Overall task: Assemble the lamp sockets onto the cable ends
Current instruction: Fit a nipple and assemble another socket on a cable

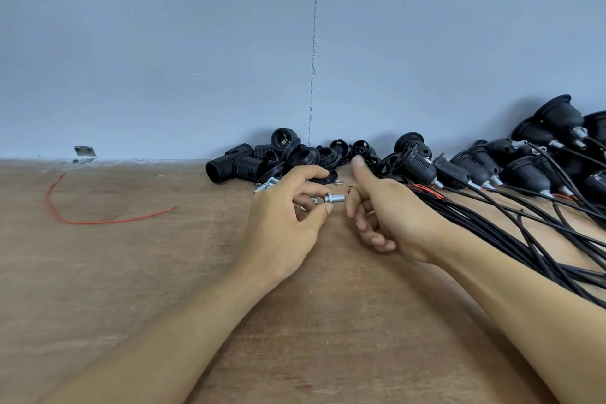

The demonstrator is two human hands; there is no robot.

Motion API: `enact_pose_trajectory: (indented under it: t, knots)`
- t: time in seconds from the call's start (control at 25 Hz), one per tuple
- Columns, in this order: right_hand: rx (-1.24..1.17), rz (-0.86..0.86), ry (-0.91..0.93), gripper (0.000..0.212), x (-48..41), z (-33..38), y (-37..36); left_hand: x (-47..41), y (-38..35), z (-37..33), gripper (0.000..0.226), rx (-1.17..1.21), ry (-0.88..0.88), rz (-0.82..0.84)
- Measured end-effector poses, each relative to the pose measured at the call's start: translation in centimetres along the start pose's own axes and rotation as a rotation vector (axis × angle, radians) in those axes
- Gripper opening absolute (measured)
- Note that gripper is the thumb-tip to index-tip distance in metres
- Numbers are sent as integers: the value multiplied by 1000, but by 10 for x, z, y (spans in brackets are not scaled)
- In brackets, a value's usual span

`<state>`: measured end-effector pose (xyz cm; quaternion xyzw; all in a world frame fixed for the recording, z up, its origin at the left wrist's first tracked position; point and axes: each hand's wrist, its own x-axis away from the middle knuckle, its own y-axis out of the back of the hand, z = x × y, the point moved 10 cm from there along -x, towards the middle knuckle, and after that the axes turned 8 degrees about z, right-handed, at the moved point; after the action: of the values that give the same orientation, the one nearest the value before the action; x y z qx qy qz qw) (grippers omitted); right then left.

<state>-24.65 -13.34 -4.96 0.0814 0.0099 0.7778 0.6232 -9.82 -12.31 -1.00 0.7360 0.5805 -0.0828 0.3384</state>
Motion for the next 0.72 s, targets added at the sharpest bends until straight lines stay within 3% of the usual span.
enact_pose_trajectory:
  t: [0.08, 0.24, 0.4, 0.6, 0.72]
  knots:
    - [1, -20, 29, 60, 0, 5, 3, 0, 1, 1, 48, 2, 1, -12]
    - [92, 48, 149, 21, 3, 16, -4, -1, 4, 5, 46, 2, 13, -37]
    - [120, 51, 164, 21, 3, 16, -3, -1, 3, 6, 43, -16, 0, -38]
    - [108, -444, 280, 28, 13, 29, 49, 0, 5, 15, 36, -32, 76, -49]
    - [251, -591, 279, 25, 23, 31, 63, -1, -4, 17, 28, -96, 94, 44]
